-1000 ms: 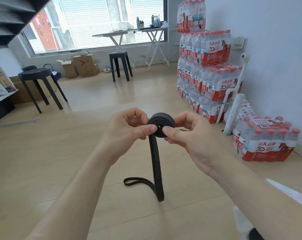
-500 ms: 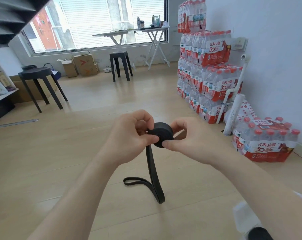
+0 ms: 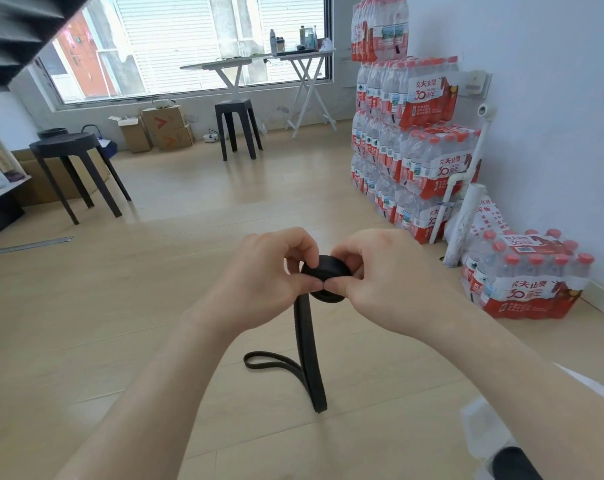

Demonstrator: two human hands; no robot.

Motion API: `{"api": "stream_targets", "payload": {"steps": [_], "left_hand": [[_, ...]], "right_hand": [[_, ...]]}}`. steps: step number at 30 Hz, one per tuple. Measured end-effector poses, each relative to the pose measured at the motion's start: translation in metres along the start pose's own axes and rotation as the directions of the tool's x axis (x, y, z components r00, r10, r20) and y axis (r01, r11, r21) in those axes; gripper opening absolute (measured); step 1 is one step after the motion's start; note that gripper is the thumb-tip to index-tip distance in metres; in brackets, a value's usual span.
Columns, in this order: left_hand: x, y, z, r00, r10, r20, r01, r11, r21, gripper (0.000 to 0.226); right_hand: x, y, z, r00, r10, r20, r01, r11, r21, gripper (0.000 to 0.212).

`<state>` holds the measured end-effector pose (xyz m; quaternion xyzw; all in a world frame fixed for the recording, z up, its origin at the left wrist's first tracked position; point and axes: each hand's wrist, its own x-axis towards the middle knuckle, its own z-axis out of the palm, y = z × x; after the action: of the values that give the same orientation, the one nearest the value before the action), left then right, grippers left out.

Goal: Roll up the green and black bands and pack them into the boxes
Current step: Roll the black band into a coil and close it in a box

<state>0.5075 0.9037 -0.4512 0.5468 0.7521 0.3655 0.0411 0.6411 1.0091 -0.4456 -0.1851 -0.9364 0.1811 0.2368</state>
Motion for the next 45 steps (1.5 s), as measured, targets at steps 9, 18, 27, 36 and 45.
{"api": "stream_targets", "payload": {"steps": [9,18,27,36,45], "left_hand": [[0.002,-0.005,0.001,0.977,-0.214,0.021,0.208,0.919,-0.336,0.026],[0.001,-0.001,0.010,0.987,-0.136,-0.090,0.114,0.968,-0.223,0.037],[0.004,-0.004,0.009,0.966,-0.260,0.006,0.226,0.828,-0.514,0.028],[0.002,-0.005,0.011,0.964,-0.255,-0.071,0.133,0.698,-0.703,0.025],[0.000,-0.011,-0.006,0.989,-0.141,-0.049,0.130,0.976,-0.177,0.033]], "right_hand": [[0.003,0.008,0.002,0.996,-0.032,-0.078,0.034,0.999,0.021,0.013],[0.003,0.009,0.003,1.000,-0.008,-0.030,0.009,0.999,0.044,0.013],[0.008,0.023,-0.003,0.970,0.241,-0.034,-0.186,0.822,0.538,0.016],[0.006,0.015,0.011,0.915,0.402,0.039,-0.228,0.433,0.872,0.013],[0.004,0.014,0.006,0.951,0.242,0.194,-0.303,0.855,0.421,0.019]]}}
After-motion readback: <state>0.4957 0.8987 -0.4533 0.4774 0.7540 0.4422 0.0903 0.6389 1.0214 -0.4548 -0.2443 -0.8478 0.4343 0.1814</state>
